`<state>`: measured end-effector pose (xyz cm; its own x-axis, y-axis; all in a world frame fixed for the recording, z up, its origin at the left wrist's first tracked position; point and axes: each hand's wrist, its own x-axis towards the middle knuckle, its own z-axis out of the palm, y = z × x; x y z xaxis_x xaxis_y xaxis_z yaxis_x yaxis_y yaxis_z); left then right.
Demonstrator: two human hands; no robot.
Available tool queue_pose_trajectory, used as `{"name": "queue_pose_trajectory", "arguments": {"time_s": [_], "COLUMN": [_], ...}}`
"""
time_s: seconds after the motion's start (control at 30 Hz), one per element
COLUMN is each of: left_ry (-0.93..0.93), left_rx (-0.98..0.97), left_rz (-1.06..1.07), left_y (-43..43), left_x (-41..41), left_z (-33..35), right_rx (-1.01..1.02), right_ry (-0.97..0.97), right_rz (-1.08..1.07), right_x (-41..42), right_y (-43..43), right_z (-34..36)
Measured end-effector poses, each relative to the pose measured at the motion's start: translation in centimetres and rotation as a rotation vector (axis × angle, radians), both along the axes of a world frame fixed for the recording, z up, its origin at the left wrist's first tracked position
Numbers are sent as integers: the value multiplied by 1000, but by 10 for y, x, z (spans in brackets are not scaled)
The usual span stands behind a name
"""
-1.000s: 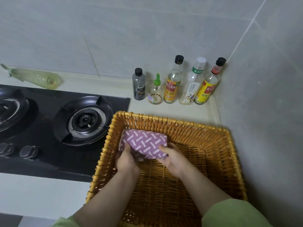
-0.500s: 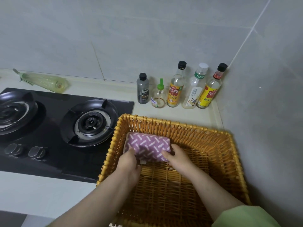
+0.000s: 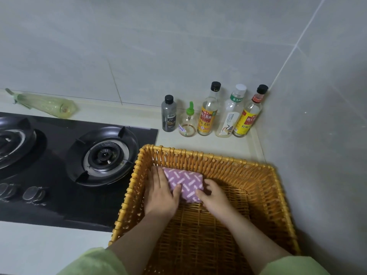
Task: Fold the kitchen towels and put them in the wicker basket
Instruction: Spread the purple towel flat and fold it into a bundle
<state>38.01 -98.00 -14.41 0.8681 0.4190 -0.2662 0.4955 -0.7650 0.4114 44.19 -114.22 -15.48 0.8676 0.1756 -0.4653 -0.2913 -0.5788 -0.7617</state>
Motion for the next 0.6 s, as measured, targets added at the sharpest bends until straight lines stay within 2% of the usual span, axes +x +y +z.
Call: {"name": "queue_pose_trajectory", "arguments": {"time_s": [0.07,0.13,0.2,0.33,0.47,0.6], "left_ry": [6,-4,-13,-42,-92,-118], "left_rx": [51,66,88,146,238,144], "left_rz": [-10,-21,-39,-70,-237,-207], "left_y": [0,2,2,2,9,11], "left_x": [0,0,-1,-1,5,5], "left_z": [-7,-11,-13,-14,-18,-25], "right_rx": [-81,-174,-226,-210,-237,-196], "right_ry": [-225,-434,-526,-514,-503,-468], "right_rz": [58,230,353,400,421,447], "right_x": [-2,-3,1,6,5,6], "right_y": [-2,-2,0,4,3,-1], "right_z": [4,7,5,-8,-19,-19]}}
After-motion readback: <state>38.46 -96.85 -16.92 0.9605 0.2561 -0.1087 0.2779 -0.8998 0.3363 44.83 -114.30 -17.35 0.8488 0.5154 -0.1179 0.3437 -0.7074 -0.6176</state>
